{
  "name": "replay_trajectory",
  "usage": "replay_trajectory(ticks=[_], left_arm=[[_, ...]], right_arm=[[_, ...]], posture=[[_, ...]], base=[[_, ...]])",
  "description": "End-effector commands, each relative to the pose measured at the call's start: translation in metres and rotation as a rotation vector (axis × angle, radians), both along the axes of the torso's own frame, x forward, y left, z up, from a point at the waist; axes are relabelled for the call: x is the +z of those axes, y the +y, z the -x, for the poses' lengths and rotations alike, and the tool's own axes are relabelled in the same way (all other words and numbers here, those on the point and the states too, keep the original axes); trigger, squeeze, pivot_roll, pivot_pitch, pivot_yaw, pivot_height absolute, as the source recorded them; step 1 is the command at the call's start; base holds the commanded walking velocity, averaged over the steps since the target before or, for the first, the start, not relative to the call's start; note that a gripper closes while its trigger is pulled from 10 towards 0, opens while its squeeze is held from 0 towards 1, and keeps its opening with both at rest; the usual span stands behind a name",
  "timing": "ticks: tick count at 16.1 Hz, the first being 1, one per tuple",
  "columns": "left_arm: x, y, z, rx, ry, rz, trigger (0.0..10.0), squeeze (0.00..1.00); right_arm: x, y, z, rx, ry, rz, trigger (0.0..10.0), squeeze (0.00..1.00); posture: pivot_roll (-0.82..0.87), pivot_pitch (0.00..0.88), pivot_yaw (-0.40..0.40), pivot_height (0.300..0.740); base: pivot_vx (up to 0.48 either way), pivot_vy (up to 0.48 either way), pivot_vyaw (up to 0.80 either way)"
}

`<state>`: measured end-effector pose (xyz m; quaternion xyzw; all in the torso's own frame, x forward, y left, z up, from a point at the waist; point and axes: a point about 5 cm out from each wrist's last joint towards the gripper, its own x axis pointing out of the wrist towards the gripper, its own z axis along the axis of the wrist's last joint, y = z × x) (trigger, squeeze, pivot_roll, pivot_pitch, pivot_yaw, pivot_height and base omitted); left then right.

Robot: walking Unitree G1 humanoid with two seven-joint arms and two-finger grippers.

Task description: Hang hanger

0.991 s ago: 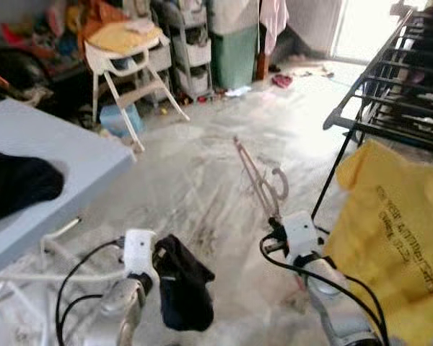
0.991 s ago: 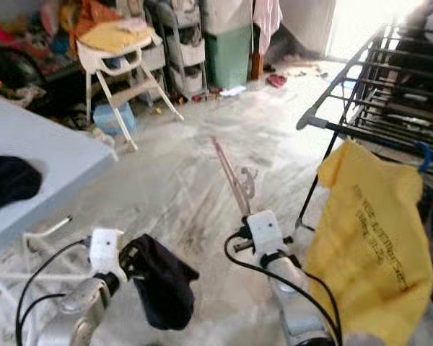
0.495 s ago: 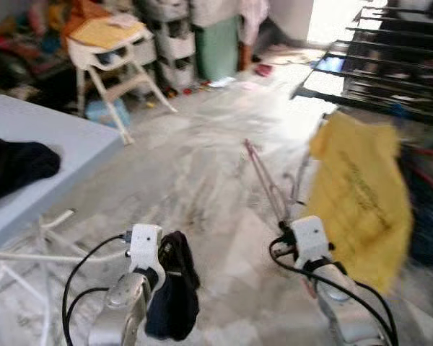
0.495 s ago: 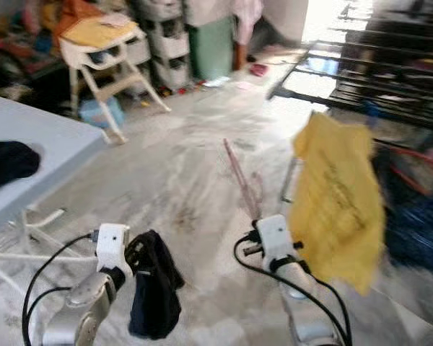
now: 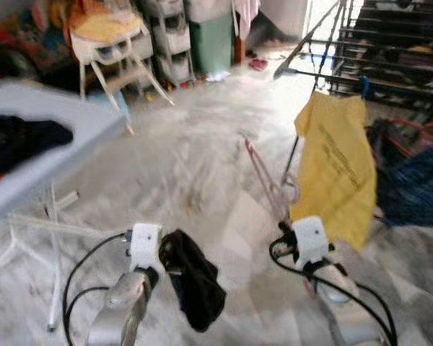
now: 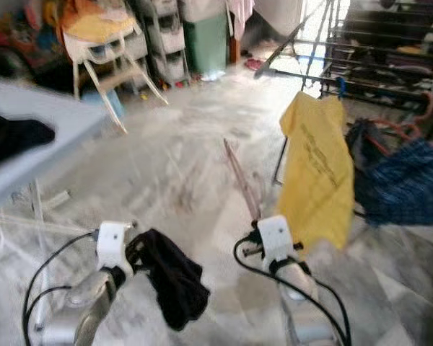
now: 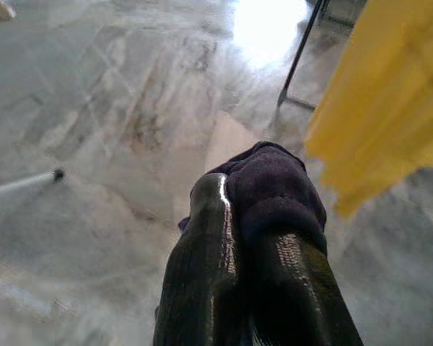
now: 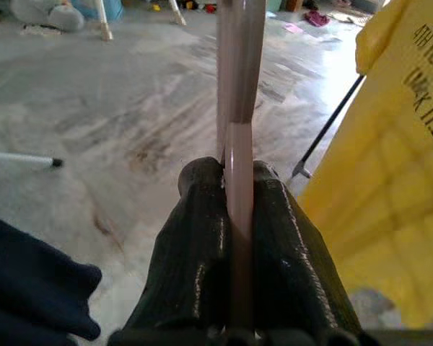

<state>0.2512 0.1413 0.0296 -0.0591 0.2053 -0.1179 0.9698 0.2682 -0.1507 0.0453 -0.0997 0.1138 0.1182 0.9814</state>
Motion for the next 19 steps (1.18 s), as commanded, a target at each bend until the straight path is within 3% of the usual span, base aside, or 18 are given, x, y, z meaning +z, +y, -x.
replay_trajectory(ticks=[1,9,13,19], left_arm=[[0.0063,0.0062,-0.0042,0.011,-0.028,-0.017,10.0,0.00],[0.0037,0.0075,-0.0033,0.016,-0.015,-0.030,10.0,0.00],[0.0044,0.0071,-0.0053,0.012,-0.020,-0.028,10.0,0.00],[0.0124,0.0148,-0.0101,0.025,-0.116,-0.140,10.0,0.00]], right_arm=[[0.0084,0.0099,-0.0038,0.035,-0.031,-0.016,10.0,0.00],[0.0094,0.0125,-0.0014,0.050,-0.032,-0.020,10.0,0.00],[0.0090,0.0119,0.0003,0.055,-0.031,-0.023,10.0,0.00],[0.0098,0.0178,0.0039,0.096,-0.032,-0.034,10.0,0.00]], posture=[[-0.09,0.000,0.088,0.740],[-0.10,0.003,0.093,0.740],[-0.11,0.003,0.099,0.740],[-0.11,0.008,0.092,0.740]], base=[[-0.262,0.000,0.00],[-0.063,0.000,0.00],[0.000,0.000,0.58],[0.000,0.000,0.80]])
